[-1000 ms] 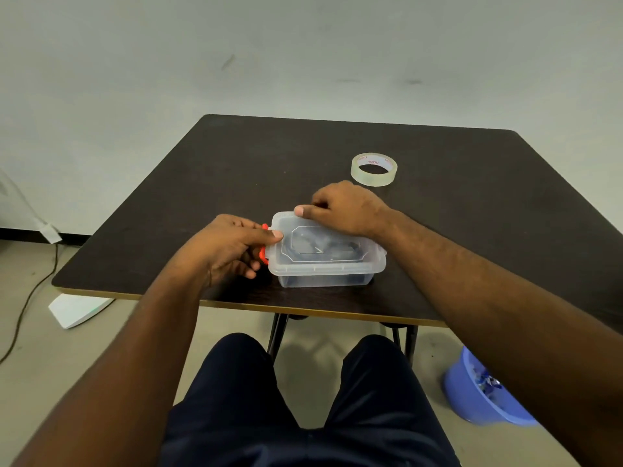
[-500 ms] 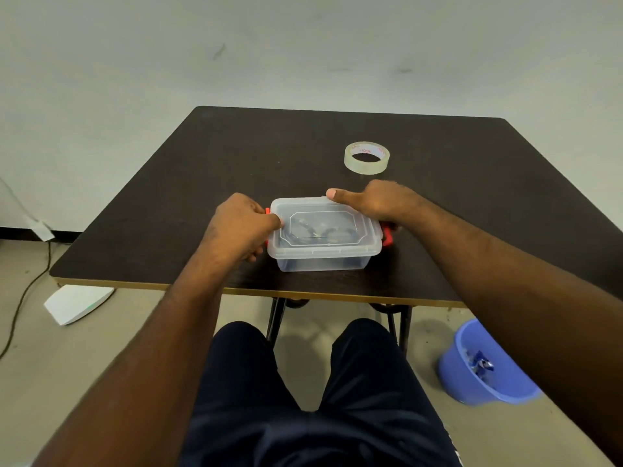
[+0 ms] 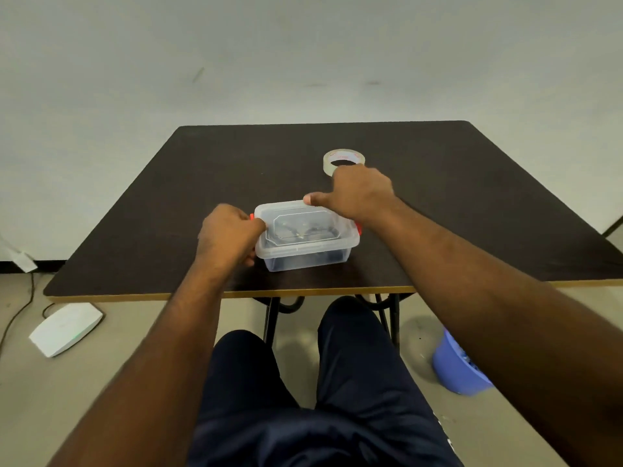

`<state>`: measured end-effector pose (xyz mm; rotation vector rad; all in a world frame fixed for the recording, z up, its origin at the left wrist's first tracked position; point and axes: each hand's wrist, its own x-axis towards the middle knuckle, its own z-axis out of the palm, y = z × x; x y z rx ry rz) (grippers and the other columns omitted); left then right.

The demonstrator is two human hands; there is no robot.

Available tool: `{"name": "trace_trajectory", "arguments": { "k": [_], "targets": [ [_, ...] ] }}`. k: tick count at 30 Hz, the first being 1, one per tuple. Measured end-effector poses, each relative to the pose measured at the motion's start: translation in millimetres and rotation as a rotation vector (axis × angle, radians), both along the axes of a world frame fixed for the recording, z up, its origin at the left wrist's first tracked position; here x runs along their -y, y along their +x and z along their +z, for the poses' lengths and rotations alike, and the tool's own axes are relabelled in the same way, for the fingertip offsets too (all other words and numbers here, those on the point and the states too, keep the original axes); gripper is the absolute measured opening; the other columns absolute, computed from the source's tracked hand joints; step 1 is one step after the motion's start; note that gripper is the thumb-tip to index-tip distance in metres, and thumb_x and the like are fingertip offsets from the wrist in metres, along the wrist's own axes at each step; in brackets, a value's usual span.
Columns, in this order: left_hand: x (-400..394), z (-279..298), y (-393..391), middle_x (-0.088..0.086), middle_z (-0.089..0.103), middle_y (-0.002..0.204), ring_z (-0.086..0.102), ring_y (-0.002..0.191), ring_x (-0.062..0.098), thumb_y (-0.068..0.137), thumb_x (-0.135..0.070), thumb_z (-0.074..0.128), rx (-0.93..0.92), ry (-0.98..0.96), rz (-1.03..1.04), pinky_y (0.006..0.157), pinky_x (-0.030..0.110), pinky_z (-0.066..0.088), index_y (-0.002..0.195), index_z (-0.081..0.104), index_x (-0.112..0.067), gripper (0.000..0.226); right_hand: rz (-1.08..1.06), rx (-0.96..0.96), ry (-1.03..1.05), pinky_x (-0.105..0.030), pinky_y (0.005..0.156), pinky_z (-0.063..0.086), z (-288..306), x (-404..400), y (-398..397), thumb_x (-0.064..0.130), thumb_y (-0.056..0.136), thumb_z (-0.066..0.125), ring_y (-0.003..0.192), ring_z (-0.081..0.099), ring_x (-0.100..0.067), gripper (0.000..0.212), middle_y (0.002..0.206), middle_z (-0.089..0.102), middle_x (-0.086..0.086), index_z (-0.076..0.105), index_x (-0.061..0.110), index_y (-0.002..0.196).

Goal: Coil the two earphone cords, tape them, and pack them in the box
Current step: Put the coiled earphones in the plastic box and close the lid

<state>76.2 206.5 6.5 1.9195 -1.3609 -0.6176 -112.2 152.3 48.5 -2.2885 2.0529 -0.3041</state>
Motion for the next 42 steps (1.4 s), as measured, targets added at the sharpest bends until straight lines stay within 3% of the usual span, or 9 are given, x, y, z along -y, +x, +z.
{"name": "trace_trajectory", "arguments": {
  "k": [3,6,14,17,21,24,30,34,42],
  "targets": [
    [-1.7,-3.7,-3.1,0.007,0.067,0.073,0.067,0.049,0.021,0.091,-0.023,0.059,-0.075,-0.006,0.032,0.056,0.036,0.060,0.079,0.066,-0.010,0.019,0.054,0.523,0.113,-0.026,0.070,0.051,-11.2,-14.7,-31.4,0.063,0.078,0.063,0.083,0.061,-0.009,0.050,0.098,0.066,0.004,0.066,0.019,0.102],
    [8.3,4.2,-13.2,0.015,0.069,0.072,0.064,0.045,0.022,0.090,-0.014,0.057,-0.249,-0.044,0.018,0.050,0.035,0.058,0.077,0.068,-0.005,0.020,0.109,0.763,0.197,-0.031,0.091,0.051,-29.4,-26.6,-49.0,0.049,0.068,0.079,0.110,0.056,-0.010,0.068,0.126,0.059,0.006,0.056,0.026,0.128],
    [90.4,47.9,-89.9,0.006,0.059,0.044,0.054,0.034,0.016,0.093,-0.011,0.056,-0.599,-0.105,-0.191,0.036,0.023,0.047,0.075,0.065,-0.003,0.022,0.141,0.736,-0.218,-0.018,0.100,0.042,-11.9,19.3,-113.9,0.024,0.068,0.085,0.113,0.053,-0.008,0.051,0.123,0.058,0.005,0.069,0.015,0.116],
    [141.2,48.3,-134.2,0.009,0.060,0.054,0.053,0.036,0.014,0.093,-0.009,0.057,-0.777,-0.024,-0.287,0.039,0.023,0.049,0.086,0.066,-0.003,0.013,0.050,0.782,-0.250,0.005,0.087,0.032,-9.1,53.6,-161.7,0.020,0.070,0.083,0.113,0.045,0.001,0.047,0.125,0.047,0.015,0.069,0.011,0.114],
    [206.7,39.9,-202.3,0.010,0.067,0.072,0.057,0.053,0.017,0.090,-0.009,0.064,-0.878,-0.057,-0.322,0.053,0.028,0.056,0.098,0.069,-0.003,0.011,-0.078,0.868,-0.228,0.003,0.085,0.035,-16.1,114.0,-230.6,0.018,0.072,0.081,0.117,0.048,-0.006,0.045,0.140,0.048,0.002,0.069,0.013,0.115],
    [254.9,33.8,-250.2,0.009,0.066,0.077,0.055,0.057,0.015,0.090,-0.009,0.065,-0.853,-0.096,-0.377,0.056,0.027,0.057,0.104,0.068,-0.006,0.015,-0.154,0.924,-0.278,-0.016,0.097,0.041,-21.2,162.4,-271.0,0.019,0.072,0.082,0.119,0.054,-0.012,0.043,0.137,0.051,0.005,0.069,0.017,0.114],
    [356.2,19.2,-309.8,0.004,0.053,0.068,0.048,0.061,0.013,0.095,-0.014,0.059,-0.708,-0.080,-0.488,0.054,0.025,0.052,0.099,0.066,-0.013,0.008,-0.218,0.885,-0.311,-0.028,0.106,0.039,-41.8,258.1,-325.6,0.023,0.076,0.079,0.126,0.050,-0.018,0.042,0.146,0.045,0.001,0.068,0.018,0.116],
    [421.0,-7.3,-331.7,0.008,0.055,0.071,0.051,0.063,0.020,0.093,-0.019,0.061,-0.515,-0.085,-0.436,0.052,0.027,0.046,0.092,0.064,0.001,0.021,-0.211,0.789,-0.288,-0.017,0.101,0.031,-61.1,317.4,-344.0,0.023,0.083,0.073,0.133,0.042,-0.019,0.041,0.151,0.039,-0.001,0.064,0.017,0.123],
    [490.6,-28.1,-351.0,0.012,0.062,0.075,0.057,0.068,0.028,0.094,-0.031,0.057,-0.313,-0.156,-0.371,0.075,0.045,0.055,0.079,0.060,0.002,0.036,-0.245,0.693,-0.301,-0.027,0.110,0.029,-87.0,379.8,-352.3,0.035,0.090,0.064,0.136,0.040,-0.022,0.046,0.158,0.023,-0.001,0.053,0.027,0.134]
  ]
}}
